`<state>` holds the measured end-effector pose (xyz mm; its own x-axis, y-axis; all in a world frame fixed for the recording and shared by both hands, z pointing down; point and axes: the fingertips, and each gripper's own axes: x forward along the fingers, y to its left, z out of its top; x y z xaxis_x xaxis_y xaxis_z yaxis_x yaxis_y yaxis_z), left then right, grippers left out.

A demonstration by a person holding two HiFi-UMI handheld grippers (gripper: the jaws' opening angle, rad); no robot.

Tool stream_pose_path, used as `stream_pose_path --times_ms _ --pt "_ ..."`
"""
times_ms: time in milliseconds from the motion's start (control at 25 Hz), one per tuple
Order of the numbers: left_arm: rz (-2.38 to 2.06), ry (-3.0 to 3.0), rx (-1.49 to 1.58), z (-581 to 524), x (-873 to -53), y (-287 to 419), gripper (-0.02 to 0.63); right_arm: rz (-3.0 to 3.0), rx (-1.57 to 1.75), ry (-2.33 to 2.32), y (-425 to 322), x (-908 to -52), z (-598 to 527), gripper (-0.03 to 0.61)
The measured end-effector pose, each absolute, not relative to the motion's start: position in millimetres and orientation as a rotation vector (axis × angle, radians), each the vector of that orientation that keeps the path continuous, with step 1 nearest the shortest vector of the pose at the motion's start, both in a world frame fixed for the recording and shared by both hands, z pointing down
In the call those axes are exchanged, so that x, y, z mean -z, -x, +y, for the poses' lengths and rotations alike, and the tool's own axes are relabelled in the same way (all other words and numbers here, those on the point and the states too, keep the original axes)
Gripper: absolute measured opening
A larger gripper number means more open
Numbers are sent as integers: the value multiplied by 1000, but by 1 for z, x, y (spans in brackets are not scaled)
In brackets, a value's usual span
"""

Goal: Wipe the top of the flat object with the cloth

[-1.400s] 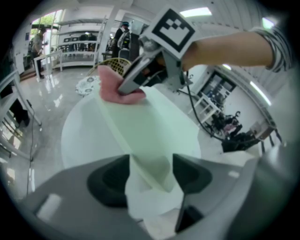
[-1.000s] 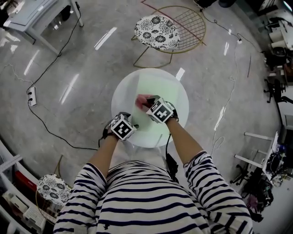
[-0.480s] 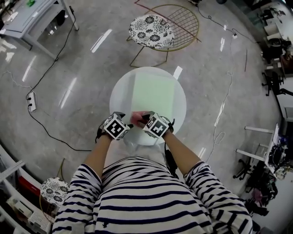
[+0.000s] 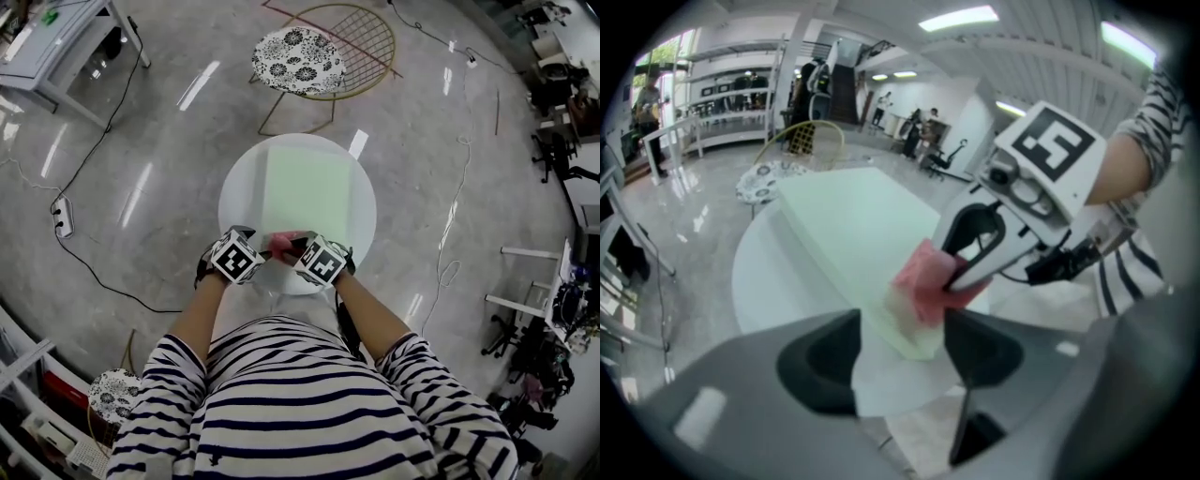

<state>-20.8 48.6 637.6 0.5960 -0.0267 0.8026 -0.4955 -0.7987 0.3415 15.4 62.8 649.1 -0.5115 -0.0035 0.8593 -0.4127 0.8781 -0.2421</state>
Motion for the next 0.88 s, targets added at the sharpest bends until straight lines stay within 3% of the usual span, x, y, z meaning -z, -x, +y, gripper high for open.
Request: stream_pose_path --times_ms 880 --pt "-208 -2389 -1420 49 -653 -30 287 -2009 -545 -353 -68 -650 42 78"
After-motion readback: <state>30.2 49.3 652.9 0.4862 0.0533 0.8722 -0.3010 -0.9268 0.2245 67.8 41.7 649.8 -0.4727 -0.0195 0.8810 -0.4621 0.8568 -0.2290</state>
